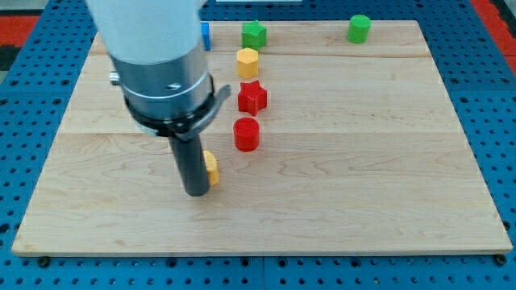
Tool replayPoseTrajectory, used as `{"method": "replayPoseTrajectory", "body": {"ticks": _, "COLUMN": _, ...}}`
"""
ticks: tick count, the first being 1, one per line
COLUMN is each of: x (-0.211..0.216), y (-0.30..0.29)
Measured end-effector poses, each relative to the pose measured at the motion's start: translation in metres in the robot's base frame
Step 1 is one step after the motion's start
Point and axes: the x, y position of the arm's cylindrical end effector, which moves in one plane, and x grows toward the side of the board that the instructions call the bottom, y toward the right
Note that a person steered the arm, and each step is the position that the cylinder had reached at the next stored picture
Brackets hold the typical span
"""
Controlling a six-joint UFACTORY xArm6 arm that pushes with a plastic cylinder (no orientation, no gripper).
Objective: Move the yellow heart to the bottom of the red circle
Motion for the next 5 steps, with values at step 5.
{"method": "replayPoseTrajectory", "body": {"ticks": 5, "x": -0.019, "y": -0.001}}
